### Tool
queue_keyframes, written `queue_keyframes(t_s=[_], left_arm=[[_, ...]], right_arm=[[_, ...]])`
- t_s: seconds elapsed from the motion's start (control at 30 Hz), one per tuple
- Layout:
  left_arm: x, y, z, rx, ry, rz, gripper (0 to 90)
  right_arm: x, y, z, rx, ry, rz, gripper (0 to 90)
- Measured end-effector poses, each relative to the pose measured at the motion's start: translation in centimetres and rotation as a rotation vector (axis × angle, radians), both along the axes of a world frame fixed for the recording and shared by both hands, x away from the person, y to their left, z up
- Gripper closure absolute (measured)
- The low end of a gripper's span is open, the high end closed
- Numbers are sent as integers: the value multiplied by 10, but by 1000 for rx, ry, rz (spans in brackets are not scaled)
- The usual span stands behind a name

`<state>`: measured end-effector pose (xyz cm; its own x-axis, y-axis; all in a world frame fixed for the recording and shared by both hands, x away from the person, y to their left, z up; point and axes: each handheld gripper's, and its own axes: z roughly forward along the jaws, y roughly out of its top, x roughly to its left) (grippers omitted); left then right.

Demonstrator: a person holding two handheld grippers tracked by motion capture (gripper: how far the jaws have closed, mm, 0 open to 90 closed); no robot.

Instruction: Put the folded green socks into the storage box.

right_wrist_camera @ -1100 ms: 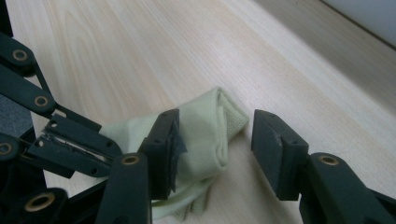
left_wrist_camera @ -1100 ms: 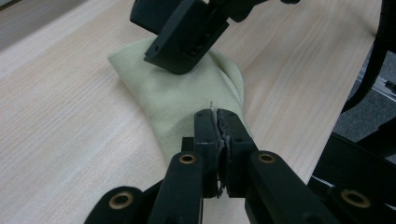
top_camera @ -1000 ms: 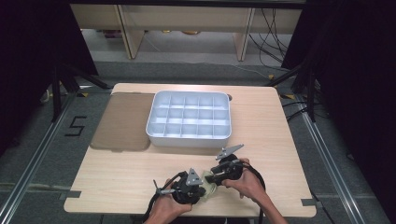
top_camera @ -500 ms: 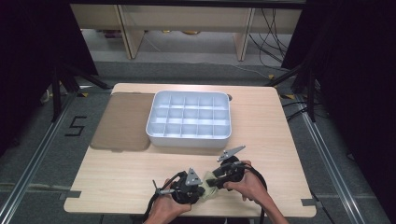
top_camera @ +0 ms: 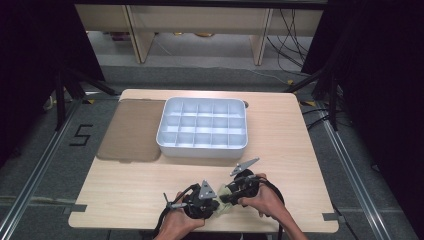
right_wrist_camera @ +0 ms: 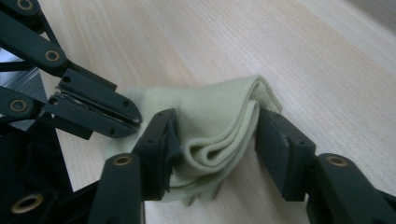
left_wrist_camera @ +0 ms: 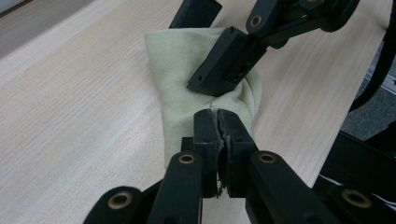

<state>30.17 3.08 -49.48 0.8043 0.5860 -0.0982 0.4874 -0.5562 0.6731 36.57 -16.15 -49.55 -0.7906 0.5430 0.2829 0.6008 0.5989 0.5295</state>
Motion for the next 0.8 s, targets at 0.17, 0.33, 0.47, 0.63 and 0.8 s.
queue_keyframes(t_s=[0.17, 0.33, 0.47, 0.63, 0.8], left_arm=[[1, 1, 0, 0, -3, -10, 854], [1, 1, 0, 1, -6, -12, 852], [2, 1, 0, 4, -6, -16, 850], [1, 0, -1, -11, 8, 4, 844], [2, 3, 1, -23, -2, -9, 795]], right_arm=[[0, -1, -1, 14, 1, 26, 557], [1, -3, -3, 42, 32, 24, 621], [1, -4, -5, 61, 37, 17, 654], [-1, -6, -6, 89, 59, 3, 684], [-2, -5, -6, 85, 33, 13, 705]])
